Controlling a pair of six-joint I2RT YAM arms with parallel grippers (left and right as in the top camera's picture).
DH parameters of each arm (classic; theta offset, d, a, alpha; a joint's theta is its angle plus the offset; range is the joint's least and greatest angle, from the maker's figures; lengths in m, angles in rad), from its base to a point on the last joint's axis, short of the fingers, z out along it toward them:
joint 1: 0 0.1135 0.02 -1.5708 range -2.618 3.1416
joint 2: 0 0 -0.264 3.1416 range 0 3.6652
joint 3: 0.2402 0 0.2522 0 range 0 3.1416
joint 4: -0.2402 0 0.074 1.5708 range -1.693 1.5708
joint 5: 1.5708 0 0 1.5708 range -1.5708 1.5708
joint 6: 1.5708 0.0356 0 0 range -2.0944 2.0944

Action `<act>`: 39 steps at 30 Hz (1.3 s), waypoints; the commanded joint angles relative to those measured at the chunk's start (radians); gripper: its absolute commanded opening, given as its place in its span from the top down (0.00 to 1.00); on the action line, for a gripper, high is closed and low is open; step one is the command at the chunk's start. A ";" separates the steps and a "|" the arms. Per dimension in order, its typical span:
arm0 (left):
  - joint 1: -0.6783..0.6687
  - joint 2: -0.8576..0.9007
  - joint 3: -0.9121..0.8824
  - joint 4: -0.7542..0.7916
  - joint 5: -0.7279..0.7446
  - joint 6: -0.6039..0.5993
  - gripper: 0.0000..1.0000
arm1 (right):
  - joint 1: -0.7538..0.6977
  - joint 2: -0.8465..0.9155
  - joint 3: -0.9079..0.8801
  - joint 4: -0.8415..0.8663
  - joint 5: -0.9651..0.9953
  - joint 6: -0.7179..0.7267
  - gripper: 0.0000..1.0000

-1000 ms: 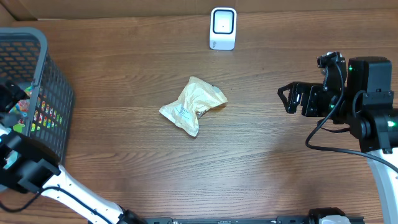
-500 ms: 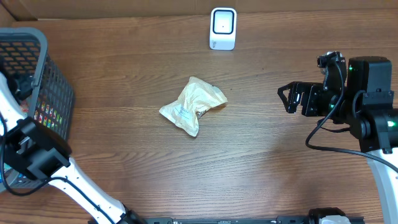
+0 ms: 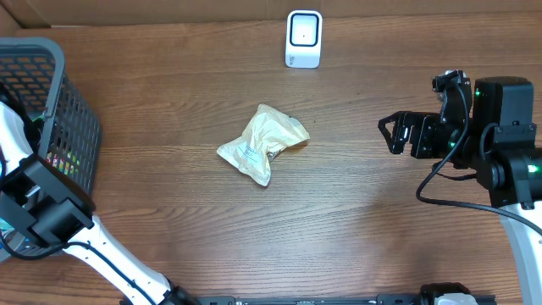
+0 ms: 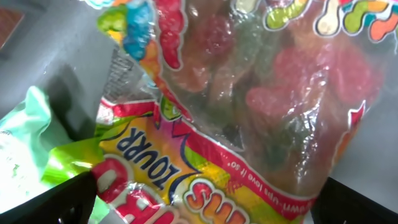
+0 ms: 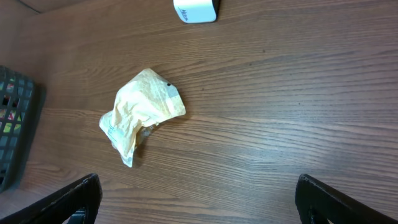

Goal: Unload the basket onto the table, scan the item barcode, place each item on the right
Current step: 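Grasp the colourful gummy candy bag in the basket with the left gripper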

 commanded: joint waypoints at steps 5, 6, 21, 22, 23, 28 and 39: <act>-0.003 -0.005 -0.122 0.045 -0.019 -0.022 0.18 | 0.005 0.001 0.026 0.006 -0.008 0.000 0.00; -0.003 -0.005 -0.140 0.047 -0.019 -0.022 0.29 | 0.005 0.001 0.026 0.006 -0.008 0.000 0.00; -0.002 -0.012 0.129 -0.197 0.113 -0.026 0.96 | 0.005 0.001 0.026 0.003 -0.009 0.000 0.00; -0.002 -0.012 0.188 -0.234 0.124 -0.026 0.96 | 0.005 0.001 0.026 0.000 -0.008 0.000 0.00; -0.002 -0.012 0.259 -0.277 0.133 -0.026 0.96 | 0.005 0.001 0.026 -0.002 -0.008 0.000 0.00; -0.003 -0.012 0.588 -0.456 0.152 -0.030 0.96 | 0.005 0.001 0.026 -0.007 -0.008 0.000 0.00; -0.003 -0.118 0.985 -0.598 0.330 -0.027 0.96 | 0.005 0.001 0.026 -0.011 -0.016 0.000 0.00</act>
